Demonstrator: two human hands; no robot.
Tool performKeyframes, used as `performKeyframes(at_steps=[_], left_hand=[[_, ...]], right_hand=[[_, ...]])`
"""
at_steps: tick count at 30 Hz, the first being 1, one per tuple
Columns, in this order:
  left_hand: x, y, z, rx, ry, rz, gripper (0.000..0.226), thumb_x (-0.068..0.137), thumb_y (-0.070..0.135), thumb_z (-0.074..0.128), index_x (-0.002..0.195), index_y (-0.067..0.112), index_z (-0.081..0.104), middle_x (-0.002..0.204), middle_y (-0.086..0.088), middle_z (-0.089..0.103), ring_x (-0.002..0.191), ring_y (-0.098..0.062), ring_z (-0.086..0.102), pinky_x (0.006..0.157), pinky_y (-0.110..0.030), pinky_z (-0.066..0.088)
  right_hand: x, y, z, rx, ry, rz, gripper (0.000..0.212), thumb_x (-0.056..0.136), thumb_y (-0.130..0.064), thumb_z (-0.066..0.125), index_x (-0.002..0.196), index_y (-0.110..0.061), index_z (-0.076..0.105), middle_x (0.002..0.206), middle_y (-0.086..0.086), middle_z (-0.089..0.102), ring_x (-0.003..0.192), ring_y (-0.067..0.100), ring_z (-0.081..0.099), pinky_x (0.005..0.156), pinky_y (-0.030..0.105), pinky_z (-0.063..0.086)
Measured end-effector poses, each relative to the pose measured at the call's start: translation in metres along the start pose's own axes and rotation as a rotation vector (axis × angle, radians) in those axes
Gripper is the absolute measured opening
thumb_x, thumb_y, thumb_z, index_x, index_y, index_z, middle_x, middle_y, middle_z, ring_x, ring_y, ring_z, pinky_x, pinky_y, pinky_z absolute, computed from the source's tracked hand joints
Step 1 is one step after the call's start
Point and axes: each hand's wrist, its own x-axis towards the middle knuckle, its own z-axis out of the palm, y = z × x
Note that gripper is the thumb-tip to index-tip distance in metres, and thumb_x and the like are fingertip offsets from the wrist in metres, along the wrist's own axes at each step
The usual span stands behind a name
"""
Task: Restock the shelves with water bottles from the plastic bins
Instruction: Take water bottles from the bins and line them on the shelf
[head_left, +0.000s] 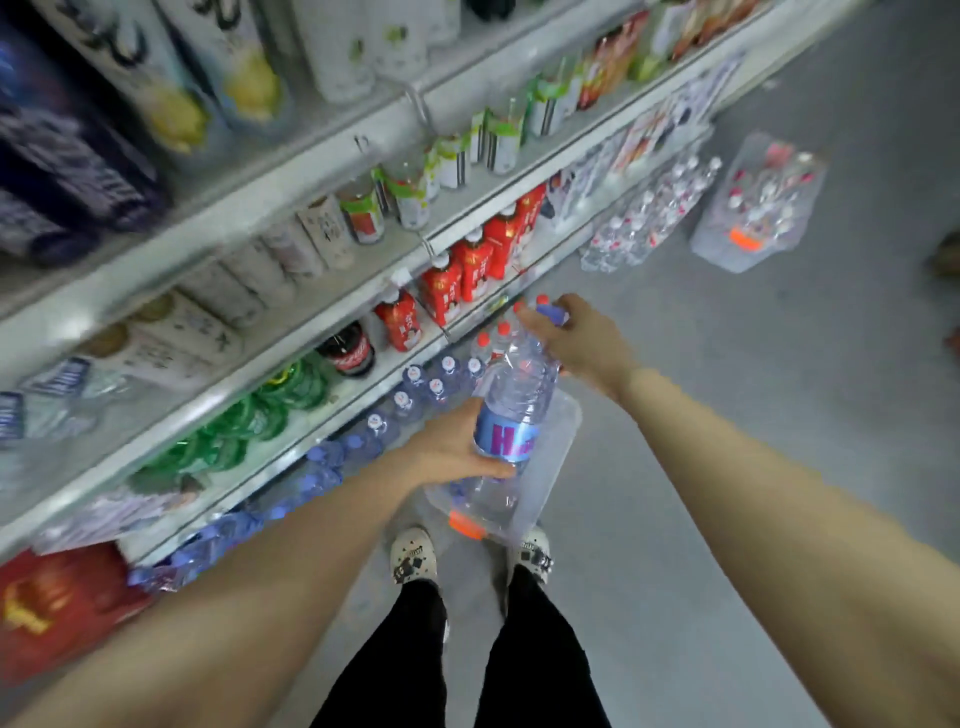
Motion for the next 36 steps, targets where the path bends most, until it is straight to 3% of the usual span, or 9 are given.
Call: performKeyframes(at_steps=[2, 5, 9, 16, 19, 26, 30, 34, 36], left_hand=[[-0.021, 0.027, -0.016, -0.051, 0.064, 0.030, 0.059, 0.067, 0.035, 0.086, 0.112, 0.030, 0.048, 0.108, 0.016, 0.064, 0.099, -0.003, 0.062, 0.082, -0.012, 0.046], [-0.048, 0.060, -0.036, -0.144, 0.177, 0.081, 0.066, 0.058, 0.042, 0.087, 0.115, 0.032, 0.055, 0.110, 0.012, 0.068, 0.102, -0.003, 0.064, 0.092, -0.027, 0.051], [-0.085, 0.103, -0.059, -0.156, 0.263, 0.113, 0.058, 0.067, 0.028, 0.087, 0.112, 0.040, 0.052, 0.111, 0.015, 0.066, 0.099, 0.006, 0.062, 0.088, -0.016, 0.047], [-0.165, 0.164, -0.138, 0.096, 0.465, 0.090, 0.078, 0.071, 0.036, 0.084, 0.137, 0.020, 0.044, 0.123, 0.005, 0.059, 0.106, -0.011, 0.058, 0.096, -0.026, 0.047], [-0.217, 0.183, -0.178, 0.350, 0.608, 0.011, 0.065, 0.078, 0.036, 0.078, 0.133, 0.016, 0.050, 0.123, 0.000, 0.062, 0.105, -0.015, 0.060, 0.088, -0.024, 0.047], [-0.365, 0.220, -0.299, 0.680, 1.180, -0.063, 0.037, 0.086, 0.033, 0.067, 0.121, 0.023, 0.063, 0.118, 0.003, 0.067, 0.107, -0.017, 0.061, 0.085, -0.025, 0.045], [-0.440, 0.226, -0.357, 0.656, 1.494, -0.045, 0.036, 0.084, 0.024, 0.069, 0.120, 0.020, 0.064, 0.116, -0.001, 0.068, 0.108, -0.019, 0.061, 0.088, -0.027, 0.044], [-0.490, 0.212, -0.412, 0.564, 1.660, -0.078, 0.046, 0.086, 0.024, 0.068, 0.129, 0.013, 0.055, 0.125, -0.006, 0.062, 0.113, -0.023, 0.058, 0.096, -0.036, 0.046], [-0.504, 0.205, -0.436, 0.546, 1.687, -0.140, 0.053, 0.087, 0.028, 0.068, 0.135, 0.012, 0.050, 0.131, -0.008, 0.058, 0.117, -0.026, 0.055, 0.098, -0.040, 0.045]], right_hand=[[-0.015, -0.031, -0.012, 0.088, -0.004, -0.061, 0.046, 0.084, -0.064, 0.061, 0.106, -0.025, 0.053, 0.105, 0.003, 0.067, 0.096, 0.024, 0.063, 0.084, 0.032, 0.050], [-0.038, -0.071, -0.028, 0.155, -0.084, -0.166, 0.054, 0.082, -0.055, 0.068, 0.123, -0.028, 0.044, 0.113, 0.002, 0.063, 0.101, 0.020, 0.061, 0.085, 0.028, 0.049], [-0.057, -0.122, -0.058, 0.070, -0.137, -0.327, 0.063, 0.090, -0.044, 0.065, 0.138, -0.014, 0.037, 0.115, 0.003, 0.061, 0.099, 0.018, 0.060, 0.073, 0.024, 0.046], [-0.096, -0.248, -0.118, -0.125, -0.147, -0.655, 0.065, 0.084, -0.059, 0.063, 0.124, -0.012, 0.042, 0.113, 0.005, 0.065, 0.102, 0.021, 0.064, 0.094, 0.045, 0.052], [-0.120, -0.311, -0.146, -0.207, -0.109, -0.828, 0.079, 0.071, -0.072, 0.060, 0.122, -0.013, 0.046, 0.109, 0.004, 0.067, 0.101, 0.021, 0.065, 0.093, 0.047, 0.052], [-0.183, -0.495, -0.202, -0.176, 0.022, -1.207, 0.073, 0.074, -0.071, 0.065, 0.121, -0.016, 0.055, 0.103, 0.003, 0.068, 0.087, 0.016, 0.064, 0.082, 0.039, 0.053], [-0.227, -0.588, -0.210, 0.001, 0.023, -1.316, 0.080, 0.080, -0.057, 0.070, 0.134, -0.007, 0.041, 0.101, 0.013, 0.066, 0.074, 0.016, 0.064, 0.066, 0.040, 0.060], [-0.259, -0.666, -0.200, 0.084, 0.152, -1.404, 0.098, 0.054, -0.084, 0.064, 0.116, -0.008, 0.051, 0.089, 0.008, 0.064, 0.077, 0.025, 0.067, 0.069, 0.045, 0.060], [-0.260, -0.700, -0.187, 0.107, 0.207, -1.436, 0.086, 0.061, -0.083, 0.063, 0.106, -0.011, 0.053, 0.086, 0.006, 0.063, 0.074, 0.024, 0.066, 0.065, 0.041, 0.058]])
